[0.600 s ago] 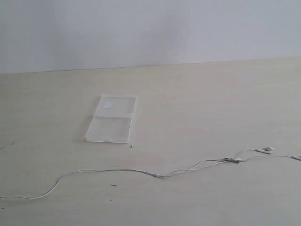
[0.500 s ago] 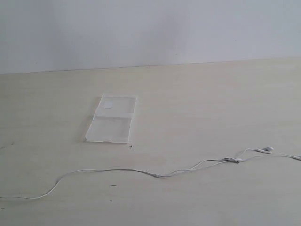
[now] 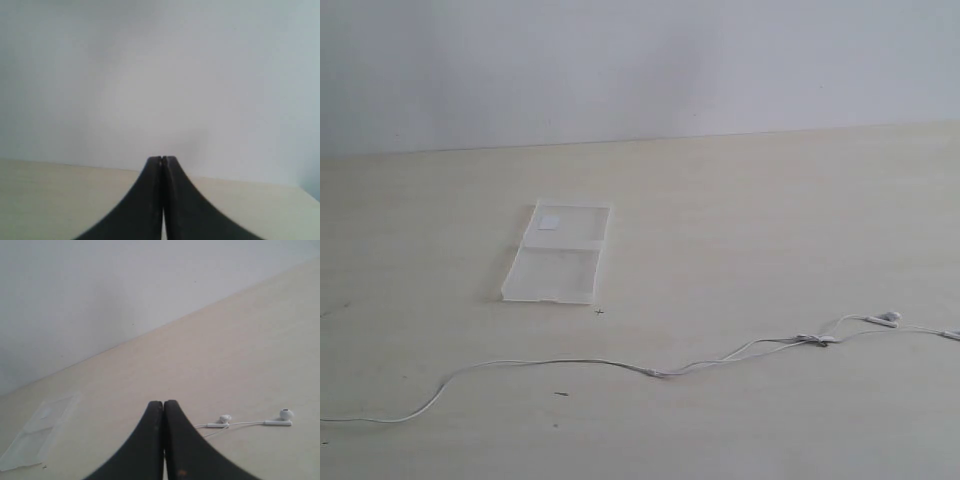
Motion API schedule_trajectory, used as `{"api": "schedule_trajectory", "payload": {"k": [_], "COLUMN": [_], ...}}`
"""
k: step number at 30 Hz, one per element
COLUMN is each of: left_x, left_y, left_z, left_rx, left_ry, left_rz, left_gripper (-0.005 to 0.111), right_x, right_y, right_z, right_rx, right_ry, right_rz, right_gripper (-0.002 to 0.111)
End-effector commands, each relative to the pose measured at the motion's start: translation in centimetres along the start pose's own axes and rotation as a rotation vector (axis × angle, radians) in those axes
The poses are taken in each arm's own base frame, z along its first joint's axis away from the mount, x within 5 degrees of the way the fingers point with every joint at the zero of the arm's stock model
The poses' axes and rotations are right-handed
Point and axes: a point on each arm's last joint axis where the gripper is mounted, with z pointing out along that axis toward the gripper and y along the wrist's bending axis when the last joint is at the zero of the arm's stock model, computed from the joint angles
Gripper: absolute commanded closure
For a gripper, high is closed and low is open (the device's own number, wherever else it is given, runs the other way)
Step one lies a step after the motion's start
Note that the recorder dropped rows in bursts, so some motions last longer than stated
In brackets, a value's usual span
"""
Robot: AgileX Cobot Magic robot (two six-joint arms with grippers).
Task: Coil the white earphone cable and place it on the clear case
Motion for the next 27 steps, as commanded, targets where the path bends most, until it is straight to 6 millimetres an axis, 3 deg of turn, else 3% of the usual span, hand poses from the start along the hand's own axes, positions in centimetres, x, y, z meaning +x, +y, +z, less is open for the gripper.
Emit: {"api": "schedule_trajectory", "payload": {"k": [1,7,8,10,13,17,19,23,27], "left_x": [0.7,1.6,1.3,1.4,2.7,4.7,5.7,9.0,12.0], "left_y": [-0.3,-0.1,-0.2,-0.1,0.5,1.2,1.7,3.4,4.8], "left_z": [1.2,6.7,8.5,10.3,13.7,17.0,18.3,21.1,22.9], "left_rx": [0.029,0.037,0.077,0.122,0.244,0.329,0.346,0.375,0.38], "left_ry": [0.153,0.597,0.695,0.804,1.023,1.069,1.081,1.144,1.189], "left_rz": [-0.083,-0.015,0.034,0.107,0.223,0.219,0.22,0.258,0.302], "left_gripper": [0.107,0.107,0.107,0.107,0.107,0.104,0.096,0.057,0.053], "right_x": [0.1,0.1,0.1,0.1,0.1,0.1,0.1,0.1,0.1], "right_y": [-0.1,-0.1,-0.1,-0.1,-0.1,-0.1,-0.1,-0.1,-0.1], "right_z": [0.0,0.0,0.0,0.0,0.0,0.0,0.0,0.0,0.0], "right_rx": [0.004,0.004,0.004,0.004,0.004,0.004,0.004,0.004,0.004], "right_ry": [-0.01,-0.01,-0.01,-0.01,-0.01,-0.01,-0.01,-0.01,-0.01], "right_rz": [-0.002,-0.002,-0.002,-0.002,-0.002,-0.002,-0.002,-0.002,-0.002], "right_gripper": [0.108,0.108,0.108,0.108,0.108,0.108,0.108,0.108,0.108]}}
